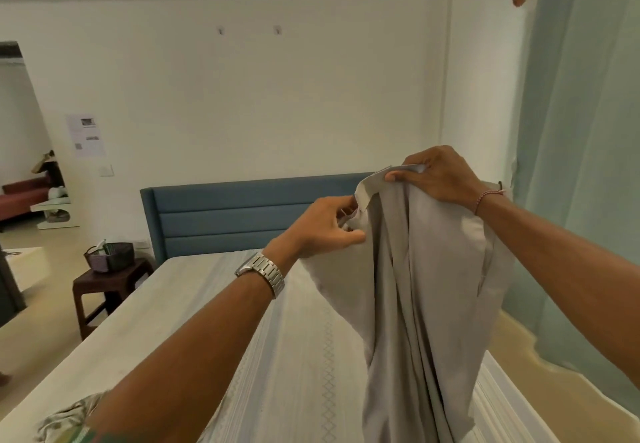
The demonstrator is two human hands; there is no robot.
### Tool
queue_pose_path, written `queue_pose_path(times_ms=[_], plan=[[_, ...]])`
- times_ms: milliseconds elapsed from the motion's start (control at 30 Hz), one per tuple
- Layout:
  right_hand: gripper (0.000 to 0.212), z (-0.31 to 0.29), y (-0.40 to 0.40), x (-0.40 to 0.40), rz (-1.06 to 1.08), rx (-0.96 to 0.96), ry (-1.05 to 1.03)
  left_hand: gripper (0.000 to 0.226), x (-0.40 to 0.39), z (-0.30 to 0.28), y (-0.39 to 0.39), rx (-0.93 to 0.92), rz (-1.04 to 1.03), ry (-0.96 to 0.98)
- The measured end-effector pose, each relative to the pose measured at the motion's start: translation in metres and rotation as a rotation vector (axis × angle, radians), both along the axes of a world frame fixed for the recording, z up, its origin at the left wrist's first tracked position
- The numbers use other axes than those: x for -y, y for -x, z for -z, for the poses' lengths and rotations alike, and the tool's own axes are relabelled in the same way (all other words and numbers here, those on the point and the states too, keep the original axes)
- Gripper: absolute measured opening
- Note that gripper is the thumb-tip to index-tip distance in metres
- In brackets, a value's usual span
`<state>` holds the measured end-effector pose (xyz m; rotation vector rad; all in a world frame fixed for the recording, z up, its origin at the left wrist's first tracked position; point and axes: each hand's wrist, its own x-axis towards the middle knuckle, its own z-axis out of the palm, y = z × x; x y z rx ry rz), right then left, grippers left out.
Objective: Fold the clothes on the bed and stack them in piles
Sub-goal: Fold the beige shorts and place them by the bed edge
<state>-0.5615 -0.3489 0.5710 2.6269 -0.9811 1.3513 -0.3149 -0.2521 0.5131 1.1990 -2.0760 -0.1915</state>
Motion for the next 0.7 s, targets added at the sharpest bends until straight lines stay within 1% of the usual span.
queue_pose_path(times_ms=[67, 100, 167, 200, 233, 267, 300, 333, 400, 500, 633, 667, 700], plan=[[0.047, 0.002, -0.006, -0.003, 0.002, 0.011, 0.004, 0.034, -0.001, 0.002, 0.002, 0.007, -0.004, -0.022], [0.042, 0.003, -0.008, -0.004, 0.004, 0.011, 0.005, 0.03, 0.0, 0.003, 0.002, 0.031, -0.033, -0.022], [0.034, 0.006, -0.009, -0.006, -0.016, 0.005, 0.016, 0.013, 0.004, 0.003, -0.003, 0.06, -0.096, -0.044], [0.031, 0.008, -0.008, -0.006, -0.036, -0.003, 0.021, 0.013, 0.005, 0.002, -0.007, 0.043, -0.109, -0.061], [0.024, 0.012, -0.006, -0.005, -0.054, -0.028, 0.046, 0.018, 0.004, 0.001, -0.012, 0.012, -0.109, -0.073], [0.023, 0.017, -0.005, -0.003, -0.08, -0.065, 0.089, 0.019, 0.004, 0.0, -0.016, -0.033, -0.098, -0.086], [0.029, 0.022, -0.005, 0.0, -0.085, -0.104, 0.142, 0.017, 0.004, -0.001, -0.02, -0.087, -0.071, -0.105], [0.026, 0.029, -0.005, 0.002, -0.081, -0.133, 0.189, 0.012, 0.003, -0.002, -0.022, -0.128, -0.043, -0.124], [0.013, 0.041, -0.008, 0.004, -0.06, -0.158, 0.279, 0.021, 0.001, -0.004, -0.02, -0.173, -0.021, -0.161], [0.011, 0.062, -0.013, -0.002, -0.058, -0.121, 0.382, 0.033, 0.001, -0.002, -0.02, -0.187, -0.03, -0.16], [0.007, 0.086, -0.017, -0.013, -0.104, -0.121, 0.382, 0.022, 0.001, 0.004, -0.025, -0.195, -0.03, -0.189], [0.01, 0.092, -0.02, -0.017, -0.13, -0.137, 0.386, 0.022, 0.002, 0.007, -0.025, -0.201, -0.036, -0.198], [0.018, 0.097, -0.022, -0.021, -0.158, -0.15, 0.382, 0.022, 0.002, 0.009, -0.024, -0.209, -0.039, -0.205]])
